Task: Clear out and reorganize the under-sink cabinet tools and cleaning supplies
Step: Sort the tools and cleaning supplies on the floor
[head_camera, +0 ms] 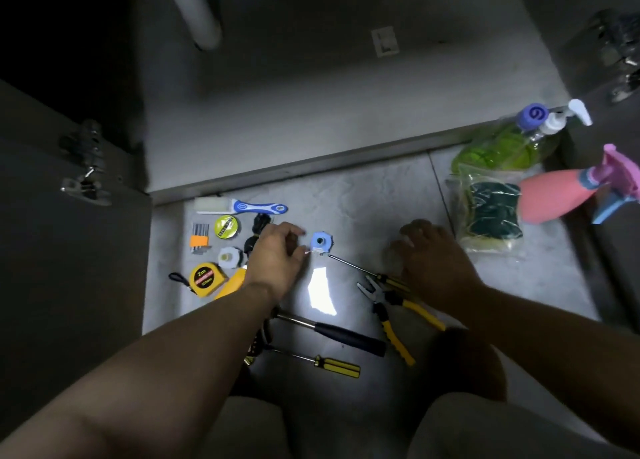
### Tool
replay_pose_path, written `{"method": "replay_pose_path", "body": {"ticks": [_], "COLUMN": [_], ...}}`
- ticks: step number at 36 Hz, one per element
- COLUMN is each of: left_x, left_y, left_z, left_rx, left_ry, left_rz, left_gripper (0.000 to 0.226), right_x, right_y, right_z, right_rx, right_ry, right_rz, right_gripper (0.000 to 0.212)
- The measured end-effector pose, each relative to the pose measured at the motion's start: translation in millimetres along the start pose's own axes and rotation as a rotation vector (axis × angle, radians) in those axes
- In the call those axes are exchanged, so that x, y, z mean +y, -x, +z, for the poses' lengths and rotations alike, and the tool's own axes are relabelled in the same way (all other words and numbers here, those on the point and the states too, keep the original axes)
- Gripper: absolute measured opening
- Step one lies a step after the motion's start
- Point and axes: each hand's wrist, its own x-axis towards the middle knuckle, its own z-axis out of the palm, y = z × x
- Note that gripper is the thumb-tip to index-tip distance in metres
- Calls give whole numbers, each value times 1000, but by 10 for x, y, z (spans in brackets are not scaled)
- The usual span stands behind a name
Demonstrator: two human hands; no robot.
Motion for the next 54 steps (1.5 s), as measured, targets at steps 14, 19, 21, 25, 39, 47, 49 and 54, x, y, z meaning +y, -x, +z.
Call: {"method": "replay_pose_path", "body": {"ticks": [14, 19, 21, 25, 39, 47, 49, 54], "left_x": [-61, 11, 27, 91, -408, -868, -910, -1003], "left_y": [47, 50, 56, 66, -179, 99, 110, 39], "left_z": [-57, -49, -101, -411, -1455, -853, -814, -790], "left_rx": [100, 72, 42, -85, -226, -4, 5, 60], "left_ry": [-120, -142, -164, -182, -387, -138, -154, -170], "left_rz": [7, 39, 60, 82, -189, -165, -141, -95], "left_gripper": [26, 27, 26, 21, 34, 37, 37, 18], "right_x": [608, 642, 591, 376, -1109, -854, -799, -810], "right_y": [54, 73, 43, -176, -1286, -1150, -1155, -1132], "right_z": [-322, -345, -393, -686, -1361, -689, -605, -435], "right_rx": [-354, -389, -376, -376, -293, -216, -261, -256], "right_ry": [526, 530, 496, 378, -193, -202, -280, -343], "right_rz": [56, 30, -19, -242, -88, -141, -131, -143], "right_gripper": [70, 70, 68, 63, 27, 42, 43, 36]}}
